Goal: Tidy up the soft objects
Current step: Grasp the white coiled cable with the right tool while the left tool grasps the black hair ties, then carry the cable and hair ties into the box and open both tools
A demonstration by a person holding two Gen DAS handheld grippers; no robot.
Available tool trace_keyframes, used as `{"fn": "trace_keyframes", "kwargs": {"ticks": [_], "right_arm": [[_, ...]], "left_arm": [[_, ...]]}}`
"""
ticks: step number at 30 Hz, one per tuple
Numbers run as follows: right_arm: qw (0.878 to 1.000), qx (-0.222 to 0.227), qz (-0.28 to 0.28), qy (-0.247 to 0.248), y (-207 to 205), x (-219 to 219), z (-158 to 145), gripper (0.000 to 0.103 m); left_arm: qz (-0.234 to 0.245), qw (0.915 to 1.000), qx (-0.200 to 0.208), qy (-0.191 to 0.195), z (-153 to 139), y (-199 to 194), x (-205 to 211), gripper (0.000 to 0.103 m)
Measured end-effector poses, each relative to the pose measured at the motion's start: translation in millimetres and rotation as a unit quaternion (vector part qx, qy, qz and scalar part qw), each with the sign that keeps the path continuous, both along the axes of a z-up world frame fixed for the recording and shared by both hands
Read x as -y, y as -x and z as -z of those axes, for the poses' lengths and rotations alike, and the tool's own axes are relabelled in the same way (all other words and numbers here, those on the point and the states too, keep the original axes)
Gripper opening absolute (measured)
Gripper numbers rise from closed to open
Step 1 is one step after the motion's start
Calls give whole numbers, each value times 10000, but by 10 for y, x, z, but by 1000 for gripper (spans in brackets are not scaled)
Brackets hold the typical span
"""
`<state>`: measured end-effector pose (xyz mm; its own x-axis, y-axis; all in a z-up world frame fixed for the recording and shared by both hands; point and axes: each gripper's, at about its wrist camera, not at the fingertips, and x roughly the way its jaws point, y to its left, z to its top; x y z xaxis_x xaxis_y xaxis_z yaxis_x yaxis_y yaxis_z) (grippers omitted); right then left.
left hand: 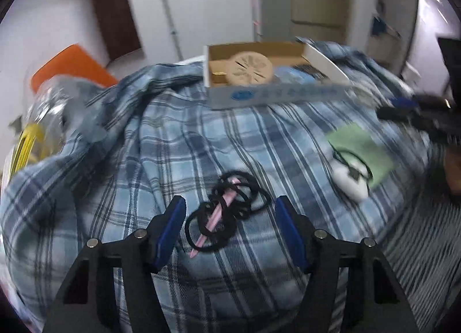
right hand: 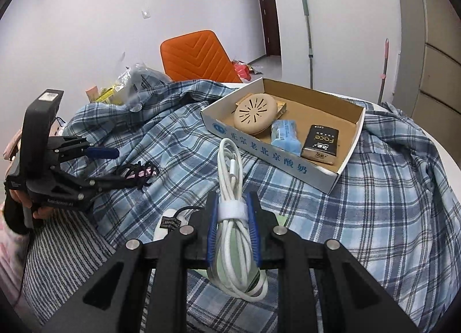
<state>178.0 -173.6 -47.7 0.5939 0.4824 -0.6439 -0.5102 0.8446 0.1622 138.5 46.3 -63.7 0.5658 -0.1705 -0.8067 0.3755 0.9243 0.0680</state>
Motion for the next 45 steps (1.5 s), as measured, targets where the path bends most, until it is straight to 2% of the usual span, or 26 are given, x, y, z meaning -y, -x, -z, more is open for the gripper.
{"fn": "trace_keyframes", "kwargs": {"ticks": [2,7,13,14,16,18,19,20,21,24,33,37,42,45], "right_arm": [[10000,12,-30,-13,7,-1,-2,19],[10000,34,-89,-19,35,-14,-7,19],[10000,-17,-92,-35,20,-3,8,19],[10000,-23,-87,-34,16,-2,12,19],[9999,-35,-96,-44,16,1,15,19],[9999,-34,-82,-47,14,5,14,19],[9999,-39,-85,-53,11,6,13,19],[9999,-42,-81,-54,11,6,13,19],[10000,-41,-74,-53,9,7,13,19],[10000,-48,-64,-52,1,8,16,19],[9997,216,54,-107,48,67,-125,19],[9990,408,132,-79,43,95,-318,19],[9962,815,316,34,-60,114,-676,19],[9931,1070,468,95,-182,110,-876,19]], "left_arm": [[125,9996,-147,-200,42,-29,18,67],[12,9981,-332,-512,146,-183,5,67],[90,9978,-540,-374,210,-319,37,66],[95,9978,-549,-366,213,-325,50,63],[94,9976,-615,-293,228,-370,63,35],[97,9969,-772,-92,249,-423,57,26],[106,9971,-751,-63,242,-424,57,20],[116,9976,-676,-63,221,-411,57,11],[98,9980,-623,-58,190,-389,49,8],[117,9983,-538,179,79,-327,24,7],[232,9995,23,225,-415,-40,147,7],[276,9984,348,338,-656,-26,254,7],[188,9930,1026,553,-1023,-163,399,7],[172,9902,1126,804,-1201,-374,484,7]]}}
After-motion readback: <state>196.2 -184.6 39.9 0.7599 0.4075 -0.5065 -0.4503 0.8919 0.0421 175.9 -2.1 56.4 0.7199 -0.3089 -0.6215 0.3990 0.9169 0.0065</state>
